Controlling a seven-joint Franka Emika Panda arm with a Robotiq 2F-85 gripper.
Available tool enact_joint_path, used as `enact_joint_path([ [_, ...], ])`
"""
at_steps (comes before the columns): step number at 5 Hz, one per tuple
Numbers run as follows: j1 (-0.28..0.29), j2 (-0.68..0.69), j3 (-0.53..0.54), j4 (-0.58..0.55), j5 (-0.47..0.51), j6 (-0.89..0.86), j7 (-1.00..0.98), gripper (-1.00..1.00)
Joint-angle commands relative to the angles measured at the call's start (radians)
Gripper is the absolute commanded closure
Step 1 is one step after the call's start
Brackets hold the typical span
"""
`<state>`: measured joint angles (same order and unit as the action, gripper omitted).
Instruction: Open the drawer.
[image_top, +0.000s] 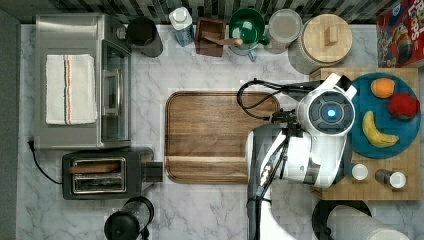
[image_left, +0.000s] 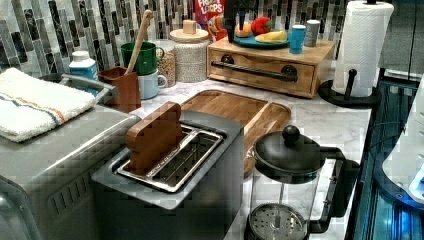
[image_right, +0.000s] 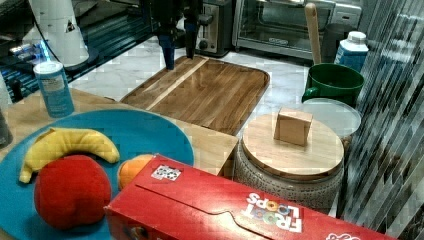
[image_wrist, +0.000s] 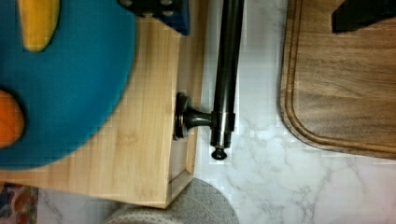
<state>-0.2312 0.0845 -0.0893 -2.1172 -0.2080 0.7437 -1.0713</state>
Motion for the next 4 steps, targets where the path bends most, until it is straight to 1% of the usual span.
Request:
enact_joint_path([
  [1, -0.020, 0.084, -0.008, -0.036, 0.017, 0.112, -0.030, -1.00],
  [2, -0.036, 0.109, -0.007, -0.054, -0.003, 0.159, -0.005, -1.00],
  [3, -0.053, 0.141, -0.002, -0.053, 0.026, 0.178, -0.022, -1.00],
  [4, -0.056, 0.149, 0.007, -0.066, 0.057, 0.197, -0.019, -1.00],
])
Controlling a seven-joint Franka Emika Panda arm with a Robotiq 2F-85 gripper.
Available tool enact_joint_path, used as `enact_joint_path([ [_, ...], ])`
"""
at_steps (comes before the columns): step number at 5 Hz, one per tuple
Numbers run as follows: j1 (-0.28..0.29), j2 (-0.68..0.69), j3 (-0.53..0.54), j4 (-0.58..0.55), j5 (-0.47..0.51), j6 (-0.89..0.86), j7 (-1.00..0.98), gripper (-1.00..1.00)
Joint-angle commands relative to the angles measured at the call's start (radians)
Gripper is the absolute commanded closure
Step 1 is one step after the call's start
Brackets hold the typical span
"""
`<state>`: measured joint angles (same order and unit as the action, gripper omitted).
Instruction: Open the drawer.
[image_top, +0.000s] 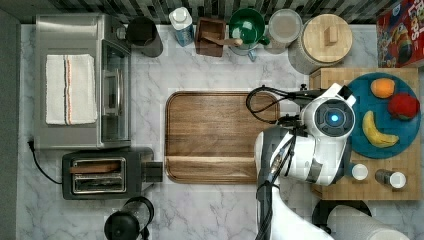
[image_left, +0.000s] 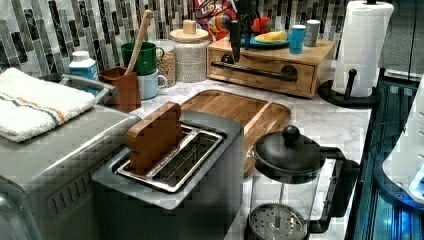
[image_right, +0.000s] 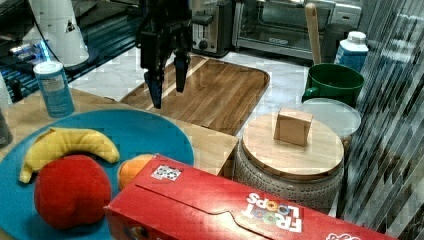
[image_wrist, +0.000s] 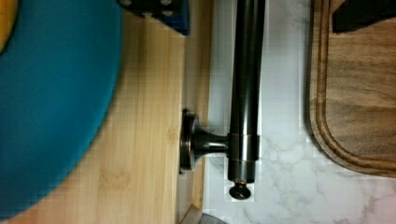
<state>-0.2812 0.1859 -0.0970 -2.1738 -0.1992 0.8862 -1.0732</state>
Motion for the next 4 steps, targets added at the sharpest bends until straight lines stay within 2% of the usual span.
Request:
enact_joint_path([
  [1, 0.005, 0.058, 0.016, -0.014, 0.067, 0.067, 0.003, -1.00],
  [4, 0.046, 0.013, 0.030, -0.047, 0.091, 0.031, 0.112, -1.00],
])
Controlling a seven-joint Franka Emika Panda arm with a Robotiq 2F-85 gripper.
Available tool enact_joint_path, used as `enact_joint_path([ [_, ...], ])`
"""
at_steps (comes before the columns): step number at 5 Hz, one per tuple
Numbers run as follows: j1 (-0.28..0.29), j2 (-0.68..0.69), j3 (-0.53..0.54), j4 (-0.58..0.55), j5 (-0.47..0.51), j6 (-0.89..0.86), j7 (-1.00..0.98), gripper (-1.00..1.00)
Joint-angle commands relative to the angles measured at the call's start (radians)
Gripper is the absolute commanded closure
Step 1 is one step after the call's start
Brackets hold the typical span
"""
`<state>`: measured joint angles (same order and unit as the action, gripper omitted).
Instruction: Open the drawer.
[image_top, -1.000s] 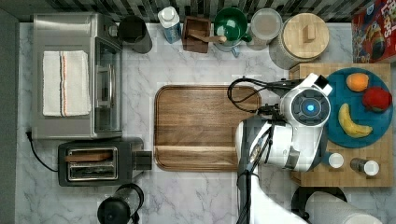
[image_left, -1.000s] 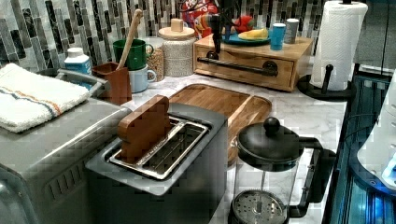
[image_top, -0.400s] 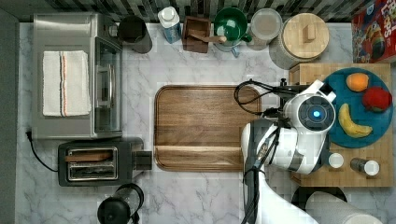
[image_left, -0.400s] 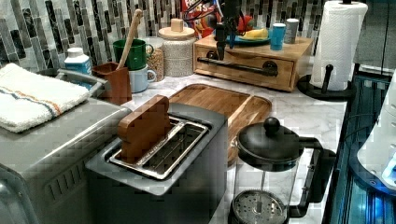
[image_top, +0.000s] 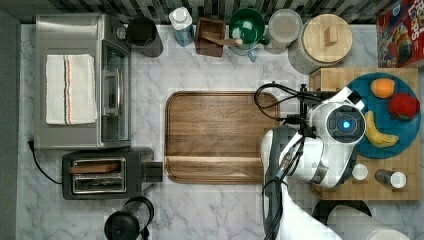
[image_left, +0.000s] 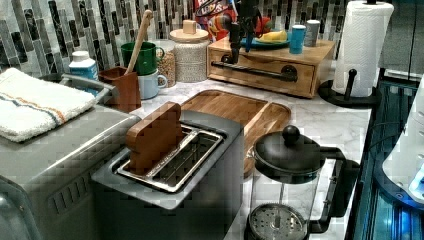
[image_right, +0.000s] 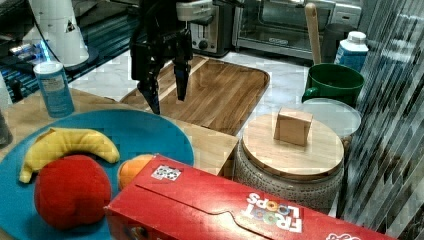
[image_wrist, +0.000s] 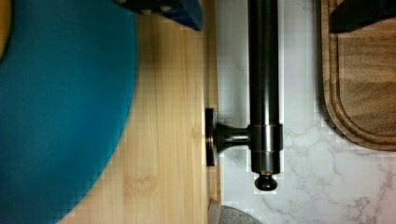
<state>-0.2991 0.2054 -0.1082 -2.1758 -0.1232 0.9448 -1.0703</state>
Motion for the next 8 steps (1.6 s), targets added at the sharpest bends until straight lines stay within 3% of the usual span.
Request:
enact_joint_path([
  [1, 0.076, -0.001, 0.046, -0.053, 0.032, -0.006, 0.121, -1.00],
  [5, 0.058, 0.068, 0.001, -0.045, -0.099, 0.116, 0.154, -1.00],
  [8, 0.074, 0.075, 0.024, -0.048, -0.058, 0.054, 0.184, -1.00],
])
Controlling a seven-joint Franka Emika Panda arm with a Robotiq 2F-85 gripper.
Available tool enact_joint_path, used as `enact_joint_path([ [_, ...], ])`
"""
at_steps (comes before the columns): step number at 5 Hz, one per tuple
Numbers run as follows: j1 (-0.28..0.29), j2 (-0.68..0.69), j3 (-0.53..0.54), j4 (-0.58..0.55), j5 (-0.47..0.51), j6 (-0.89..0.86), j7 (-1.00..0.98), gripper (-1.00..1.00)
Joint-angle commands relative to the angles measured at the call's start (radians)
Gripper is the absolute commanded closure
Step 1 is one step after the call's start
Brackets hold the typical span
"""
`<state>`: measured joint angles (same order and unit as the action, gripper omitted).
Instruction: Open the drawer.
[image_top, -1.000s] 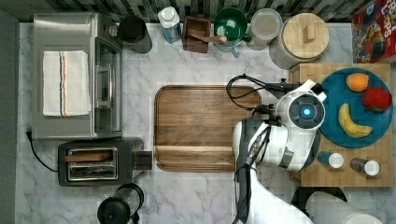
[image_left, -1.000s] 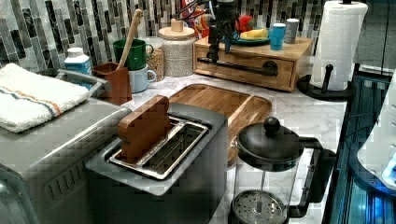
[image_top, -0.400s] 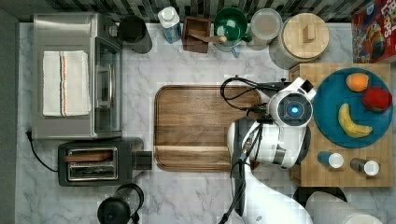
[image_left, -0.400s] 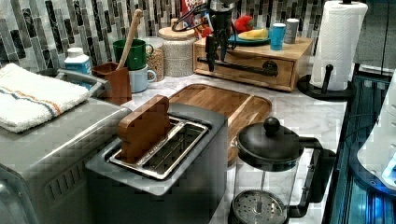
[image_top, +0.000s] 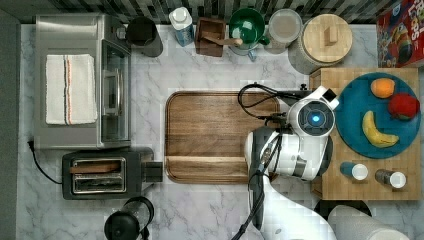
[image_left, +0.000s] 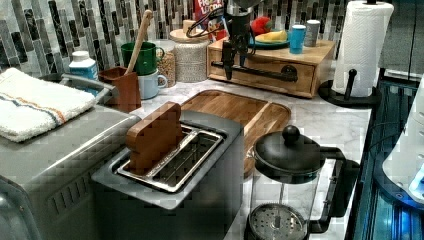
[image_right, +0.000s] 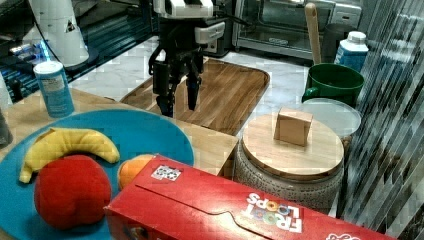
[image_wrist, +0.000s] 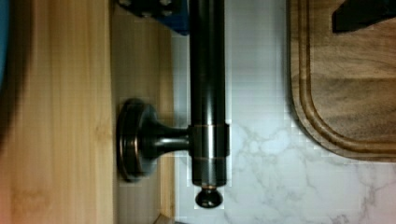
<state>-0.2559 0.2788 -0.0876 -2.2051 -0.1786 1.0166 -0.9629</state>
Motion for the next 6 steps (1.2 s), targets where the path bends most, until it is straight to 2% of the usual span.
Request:
enact_joint_path([
  [1, 0.030, -0.012, 0.019, -0.003, 0.026, -0.100, 0.064, -1.00],
  [3, 0.033, 0.002, 0.088, 0.045, 0.128, -0.208, 0.026, -1.00],
  [5, 0.113, -0.004, 0.156, 0.067, 0.157, -0.241, 0.136, -1.00],
  [6, 0.175, 0.009, 0.187, 0.096, 0.163, -0.256, 0.244, -1.00],
])
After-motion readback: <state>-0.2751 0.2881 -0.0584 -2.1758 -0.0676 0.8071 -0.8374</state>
